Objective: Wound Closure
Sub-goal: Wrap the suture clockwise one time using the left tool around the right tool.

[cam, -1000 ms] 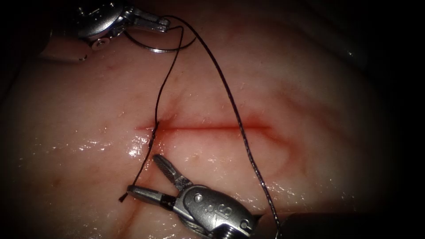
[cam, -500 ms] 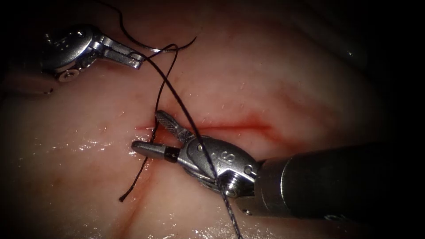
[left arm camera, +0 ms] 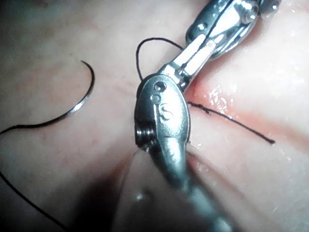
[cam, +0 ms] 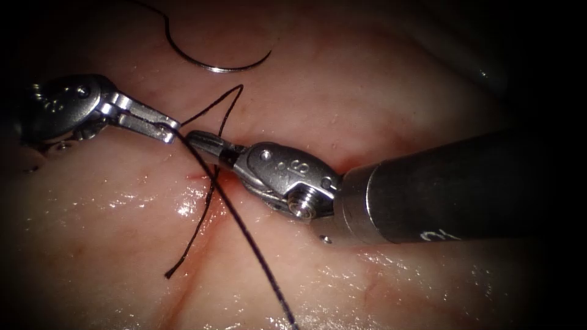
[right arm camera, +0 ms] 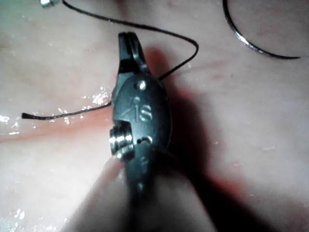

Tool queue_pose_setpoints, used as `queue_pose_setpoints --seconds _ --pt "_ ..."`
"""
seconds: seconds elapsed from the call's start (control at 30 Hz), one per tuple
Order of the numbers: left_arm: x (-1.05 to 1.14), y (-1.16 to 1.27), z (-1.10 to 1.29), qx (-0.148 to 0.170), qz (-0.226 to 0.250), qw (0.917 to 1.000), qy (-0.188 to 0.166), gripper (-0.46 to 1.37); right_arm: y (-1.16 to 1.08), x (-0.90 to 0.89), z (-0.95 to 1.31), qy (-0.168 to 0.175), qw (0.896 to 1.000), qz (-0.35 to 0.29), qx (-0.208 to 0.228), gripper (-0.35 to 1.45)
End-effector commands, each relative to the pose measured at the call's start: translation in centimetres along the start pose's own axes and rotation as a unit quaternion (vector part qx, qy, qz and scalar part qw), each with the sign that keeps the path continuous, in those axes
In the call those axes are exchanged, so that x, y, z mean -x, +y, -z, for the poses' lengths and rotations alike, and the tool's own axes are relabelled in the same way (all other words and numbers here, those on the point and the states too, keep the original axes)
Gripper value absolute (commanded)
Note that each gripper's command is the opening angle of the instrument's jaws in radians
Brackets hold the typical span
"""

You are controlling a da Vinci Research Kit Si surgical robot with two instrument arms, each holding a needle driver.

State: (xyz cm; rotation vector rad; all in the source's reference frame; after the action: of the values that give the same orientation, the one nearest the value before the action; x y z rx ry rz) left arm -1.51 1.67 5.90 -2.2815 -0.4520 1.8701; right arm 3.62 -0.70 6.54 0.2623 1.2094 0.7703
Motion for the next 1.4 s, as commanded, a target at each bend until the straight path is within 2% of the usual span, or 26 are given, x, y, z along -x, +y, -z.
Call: queue_pose_setpoints --seconds 0.03,0.17,0.33,0.5,0.63,0.8,0.97,1.03,1.07,1.1,1.27,1.33,1.4 --pt "-0.01 0.01 0.0 -0.001 -0.001 1.0 0.003 -0.35 0.01 0.01 0.0 0.002 1.0 0.001 -0.003 -0.35" --pt "-0.02 0.14 0.01 -0.01 -0.005 0.9999 0.005 -0.35 0.1 0.06 -0.06 0.01 1.0 0.006 -0.027 -0.35" --pt "0.06 0.27 0.08 -0.022 0.013 0.9997 0.006 -0.35 0.18 0.08 -0.11 0.08 0.994 0.01 -0.072 -0.35" --pt "0.17 0.38 0.08 -0.025 0.025 0.9994 0.007 -0.35 0.17 0.06 -0.2 0.105 0.99 0.009 -0.092 -0.35" --pt "0.28 0.48 0.07 -0.032 0.046 0.9983 0.018 -0.35 0.14 0.02 -0.31 0.147 0.982 0.006 -0.121 -0.35" --pt "0.33 0.49 0.07 -0.035 0.082 0.9958 0.02 -0.35 0.13 -0.01 -0.37 0.172 0.974 0.002 -0.15 -0.35" --pt "0.37 0.46 0.1 -0.062 0.135 0.9888 0.015 -0.35 0.09 -0.05 -0.41 0.193 0.965 -0.003 -0.175 -0.35" --pt "0.4 0.43 0.13 -0.078 0.157 0.9844 0.01 -0.35 0.07 -0.08 -0.4 0.216 0.956 -0.009 -0.198 -0.35" --pt "0.4 0.43 0.13 -0.078 0.157 0.9844 0.01 -0.35 0.07 -0.08 -0.4 0.216 0.956 -0.009 -0.198 -0.35" --pt "0.43 0.38 0.17 -0.096 0.182 0.9786 0.006 -0.35 0.03 -0.11 -0.38 0.224 0.949 -0.014 -0.22 -0.35" --pt "0.56 0.3 0.28 -0.127 0.209 0.9696 -0.002 -0.35 -0.03 -0.22 -0.31 0.251 0.934 -0.028 -0.255 -0.35" --pt "0.61 0.3 0.32 -0.132 0.213 0.9681 -0.003 -0.35 -0.04 -0.26 -0.28 0.255 0.931 -0.032 -0.26 -0.35" --pt "0.66 0.3 0.37 -0.137 0.216 0.9667 -0.005 -0.35 -0.05 -0.29 -0.24 0.258 0.933 -0.045 -0.246 -0.35"
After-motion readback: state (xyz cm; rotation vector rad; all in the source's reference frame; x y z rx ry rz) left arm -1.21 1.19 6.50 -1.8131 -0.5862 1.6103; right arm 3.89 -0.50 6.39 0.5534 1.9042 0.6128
